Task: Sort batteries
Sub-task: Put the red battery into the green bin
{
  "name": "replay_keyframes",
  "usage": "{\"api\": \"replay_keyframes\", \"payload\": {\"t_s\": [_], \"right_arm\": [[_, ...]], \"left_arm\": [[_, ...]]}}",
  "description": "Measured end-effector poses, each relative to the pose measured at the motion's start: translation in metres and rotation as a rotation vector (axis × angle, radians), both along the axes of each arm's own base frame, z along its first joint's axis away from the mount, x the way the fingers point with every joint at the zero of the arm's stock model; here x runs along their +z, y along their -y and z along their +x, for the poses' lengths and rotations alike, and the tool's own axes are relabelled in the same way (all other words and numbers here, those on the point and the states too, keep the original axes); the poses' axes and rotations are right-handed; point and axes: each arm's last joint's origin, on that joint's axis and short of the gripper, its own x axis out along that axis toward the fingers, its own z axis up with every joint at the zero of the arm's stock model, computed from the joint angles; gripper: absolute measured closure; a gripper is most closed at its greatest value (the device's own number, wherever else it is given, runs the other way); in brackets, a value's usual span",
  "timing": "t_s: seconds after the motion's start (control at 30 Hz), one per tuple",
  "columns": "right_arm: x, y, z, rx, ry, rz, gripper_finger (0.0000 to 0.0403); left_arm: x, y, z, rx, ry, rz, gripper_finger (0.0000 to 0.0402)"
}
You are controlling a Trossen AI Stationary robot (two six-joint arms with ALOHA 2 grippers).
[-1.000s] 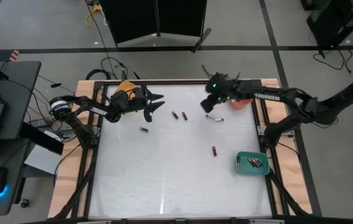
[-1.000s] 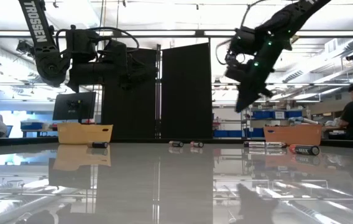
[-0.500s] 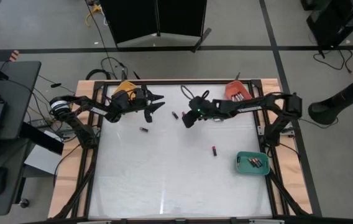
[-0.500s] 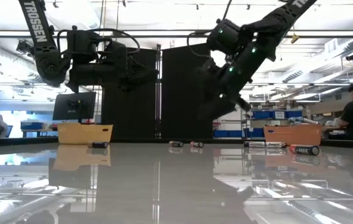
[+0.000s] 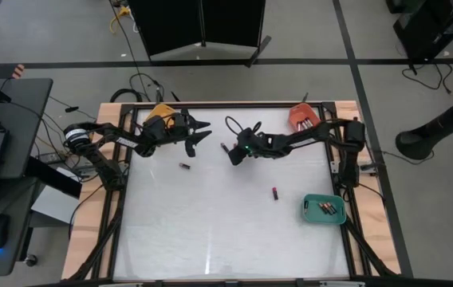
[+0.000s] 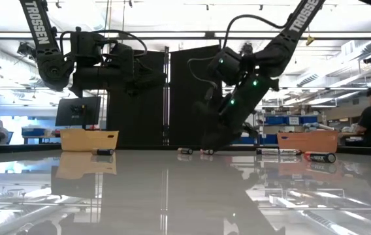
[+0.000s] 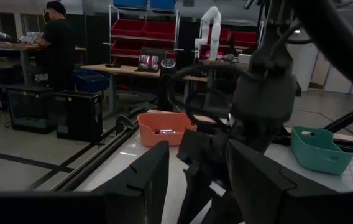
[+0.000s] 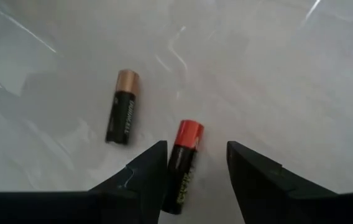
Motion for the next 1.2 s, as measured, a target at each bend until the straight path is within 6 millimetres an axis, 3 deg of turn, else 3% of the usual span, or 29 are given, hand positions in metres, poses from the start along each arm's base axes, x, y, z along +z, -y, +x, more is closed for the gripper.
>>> {"api": "replay_keyframes", "payload": {"t_s": [0.27,0.5,0.67,0.73,0.9,1.07,1.2], "right_arm": [[-0.010,0.003,0.000,-0.002,-0.042,-0.020,0.0252],[-0.009,0.010,-0.003,0.029,-0.075,-0.055,0.0341],[0.000,0.017,-0.006,0.086,-0.060,-0.027,0.0342],[0.010,0.015,-0.010,0.116,-0.063,-0.024,0.0342],[0.060,0.004,-0.026,0.164,-0.028,-0.014,0.0342],[0.107,-0.033,-0.054,0.192,0.000,0.089,0.0342],[0.129,-0.070,-0.083,0.164,-0.031,0.235,0.0342]], "left_arm": [[0.000,0.000,0.000,0.000,0.000,-0.001,0.0234],[-0.002,0.000,0.000,0.000,-0.017,-0.015,0.0234],[-0.002,0.000,0.000,0.000,-0.022,-0.018,0.0234],[-0.003,0.000,0.000,0.000,-0.031,-0.024,0.0234],[-0.005,0.000,0.000,0.000,-0.041,-0.028,0.0234],[-0.005,0.000,0.000,0.001,-0.043,-0.025,0.0234],[-0.005,0.000,0.000,0.007,-0.044,-0.021,0.0234]]}}
